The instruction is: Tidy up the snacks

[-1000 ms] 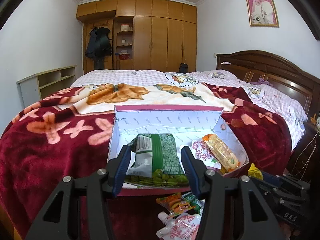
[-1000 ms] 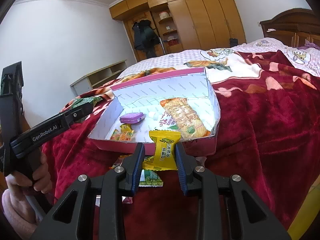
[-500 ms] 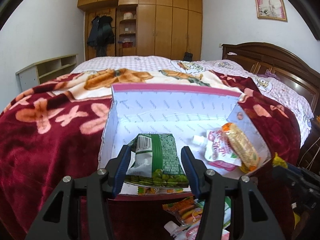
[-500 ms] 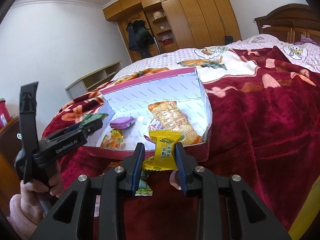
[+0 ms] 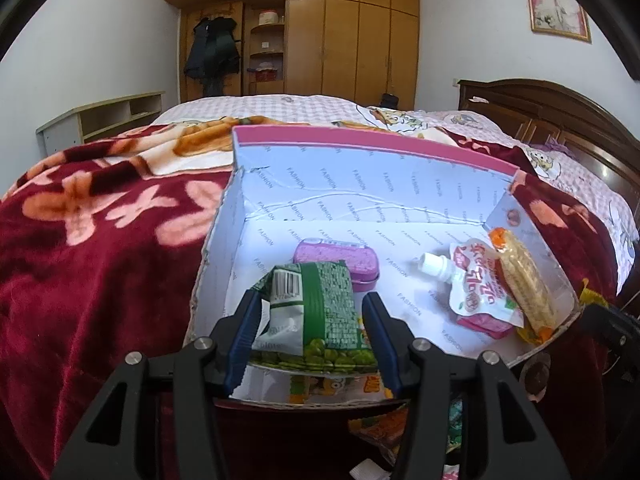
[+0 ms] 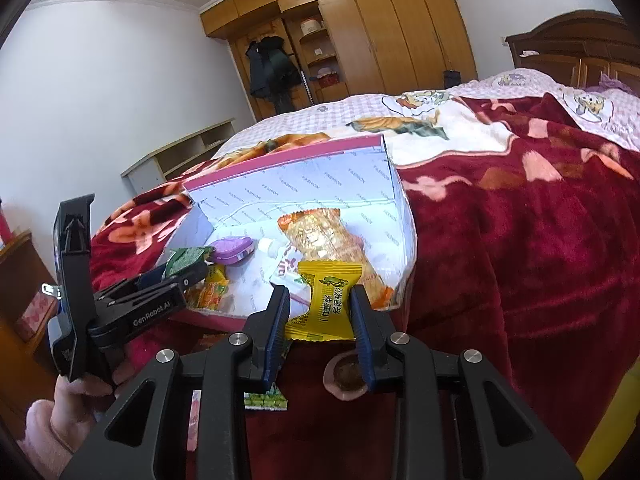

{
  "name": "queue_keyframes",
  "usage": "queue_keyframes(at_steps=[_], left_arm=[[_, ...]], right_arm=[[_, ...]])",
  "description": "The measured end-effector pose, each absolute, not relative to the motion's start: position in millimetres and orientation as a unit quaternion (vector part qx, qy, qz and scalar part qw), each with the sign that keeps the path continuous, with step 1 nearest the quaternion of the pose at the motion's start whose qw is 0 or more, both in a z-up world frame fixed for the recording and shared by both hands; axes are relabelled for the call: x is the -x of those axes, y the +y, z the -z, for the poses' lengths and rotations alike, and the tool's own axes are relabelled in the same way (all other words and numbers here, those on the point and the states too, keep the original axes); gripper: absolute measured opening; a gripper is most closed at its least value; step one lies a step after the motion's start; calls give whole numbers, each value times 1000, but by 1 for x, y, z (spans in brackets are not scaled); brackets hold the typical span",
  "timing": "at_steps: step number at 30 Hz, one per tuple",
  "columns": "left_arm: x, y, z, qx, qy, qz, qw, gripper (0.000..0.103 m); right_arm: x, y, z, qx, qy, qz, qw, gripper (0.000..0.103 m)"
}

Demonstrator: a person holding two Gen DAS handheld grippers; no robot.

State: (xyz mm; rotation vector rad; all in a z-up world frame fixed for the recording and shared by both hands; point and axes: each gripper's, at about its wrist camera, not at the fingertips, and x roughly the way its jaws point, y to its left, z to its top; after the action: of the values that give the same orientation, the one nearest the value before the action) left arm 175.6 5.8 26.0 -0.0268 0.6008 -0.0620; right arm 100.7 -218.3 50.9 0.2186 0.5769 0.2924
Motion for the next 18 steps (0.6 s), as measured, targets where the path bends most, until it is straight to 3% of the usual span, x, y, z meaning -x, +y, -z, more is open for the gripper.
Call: queue_keyframes(at_steps=[18], left_arm=[[-178, 7, -18, 14, 304, 31, 952, 61]], right_arm=[[-152, -203, -70, -87, 280, -137, 946, 32]])
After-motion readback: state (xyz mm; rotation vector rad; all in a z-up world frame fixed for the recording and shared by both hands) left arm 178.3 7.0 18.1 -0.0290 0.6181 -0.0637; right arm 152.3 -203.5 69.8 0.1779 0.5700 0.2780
